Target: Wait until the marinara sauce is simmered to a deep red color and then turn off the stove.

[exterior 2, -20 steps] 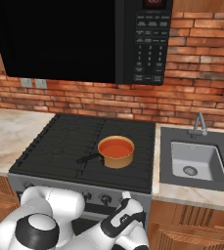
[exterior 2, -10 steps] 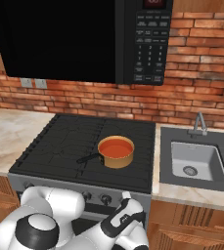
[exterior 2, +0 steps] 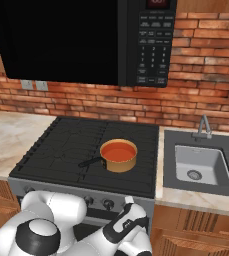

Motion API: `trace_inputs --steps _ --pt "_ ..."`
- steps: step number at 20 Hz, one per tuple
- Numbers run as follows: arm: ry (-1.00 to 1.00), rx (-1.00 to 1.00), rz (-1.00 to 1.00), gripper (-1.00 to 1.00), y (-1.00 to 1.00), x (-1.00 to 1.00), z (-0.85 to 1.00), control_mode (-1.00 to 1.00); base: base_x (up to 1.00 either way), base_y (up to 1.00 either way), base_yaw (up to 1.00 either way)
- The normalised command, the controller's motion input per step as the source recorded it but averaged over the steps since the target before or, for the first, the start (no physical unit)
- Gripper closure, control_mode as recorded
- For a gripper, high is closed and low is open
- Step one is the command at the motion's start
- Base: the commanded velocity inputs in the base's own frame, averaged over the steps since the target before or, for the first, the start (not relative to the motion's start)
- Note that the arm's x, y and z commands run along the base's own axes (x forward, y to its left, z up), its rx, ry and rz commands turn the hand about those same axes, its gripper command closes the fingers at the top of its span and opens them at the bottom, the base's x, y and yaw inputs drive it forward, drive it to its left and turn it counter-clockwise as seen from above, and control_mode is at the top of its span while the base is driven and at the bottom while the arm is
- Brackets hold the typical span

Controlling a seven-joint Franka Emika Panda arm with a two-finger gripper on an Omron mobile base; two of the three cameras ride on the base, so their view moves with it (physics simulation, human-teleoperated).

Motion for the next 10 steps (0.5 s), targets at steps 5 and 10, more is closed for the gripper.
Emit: trace_inputs --steps 5,10 --pt "0.0 0.0 0.0 -1.0 0.0 0.0 0.0 -1.0 0.0 0.0 0.0" --pt "0.0 0.0 0.0 -1.0 0.0 0.0 0.0 -1.0 0.0 0.0 0.0"
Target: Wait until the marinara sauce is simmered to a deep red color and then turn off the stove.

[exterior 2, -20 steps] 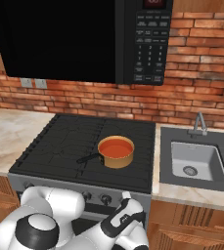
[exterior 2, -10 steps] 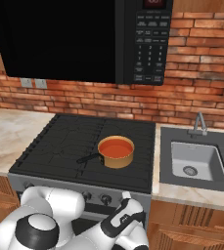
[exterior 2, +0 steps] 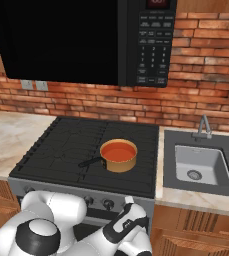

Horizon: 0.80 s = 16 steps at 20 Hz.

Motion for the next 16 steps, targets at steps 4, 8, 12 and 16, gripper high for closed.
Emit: trace_inputs --steps 4,8,12,16 --pt "0.0 0.0 0.0 -1.0 0.0 0.0 0.0 -1.0 0.0 0.0 0.0" --pt "0.0 0.0 0.0 -1.0 0.0 0.0 0.0 -1.0 0.0 0.0 0.0" --pt "0.0 0.0 0.0 -1.0 0.0 0.0 0.0 -1.0 0.0 0.0 0.0" --pt "0.0 0.0 0.0 1.0 0.0 0.0 0.0 -1.0 0.0 0.0 0.0"
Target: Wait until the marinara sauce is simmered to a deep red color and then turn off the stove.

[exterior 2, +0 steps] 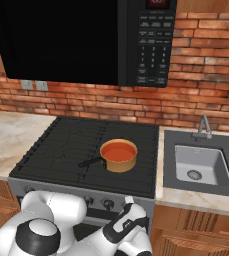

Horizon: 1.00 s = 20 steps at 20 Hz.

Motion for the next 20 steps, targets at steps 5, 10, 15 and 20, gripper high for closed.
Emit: trace_inputs --steps 5,10,15,20 --pt "0.0 0.0 0.0 1.0 0.0 0.0 0.0 -1.0 0.0 0.0 0.0" --pt "0.0 0.0 0.0 1.0 0.0 0.0 0.0 -1.0 0.0 0.0 0.0" --pt "-0.04 0.0 0.0 1.0 0.0 -0.01 -0.01 -1.0 0.0 0.0 0.0" --pt "-0.03 0.08 0.0 1.0 -0.05 0.0 -0.01 -1.0 0.0 0.0 0.0"
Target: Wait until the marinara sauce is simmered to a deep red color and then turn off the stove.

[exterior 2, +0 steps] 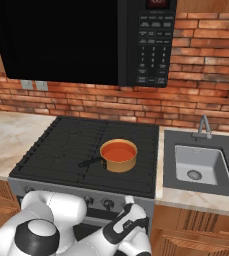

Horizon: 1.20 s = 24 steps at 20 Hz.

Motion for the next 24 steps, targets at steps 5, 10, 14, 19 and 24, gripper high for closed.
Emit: trace_inputs --steps 5,10,14,19,24 --pt "0.0 0.14 0.0 1.0 -0.07 0.0 0.0 -1.0 0.0 0.0 0.0" --pt "0.0 0.19 0.0 1.0 -0.07 0.0 0.0 -1.0 0.0 0.0 0.0" --pt "0.0 0.22 -0.01 1.0 -0.02 0.0 0.0 -1.0 0.0 0.0 0.0" --pt "0.0 0.21 -0.02 1.0 0.0 0.0 0.0 -1.0 0.0 0.0 0.0" --pt "0.0 0.26 -0.02 1.0 -0.02 0.0 0.0 -1.0 0.0 0.0 0.0"
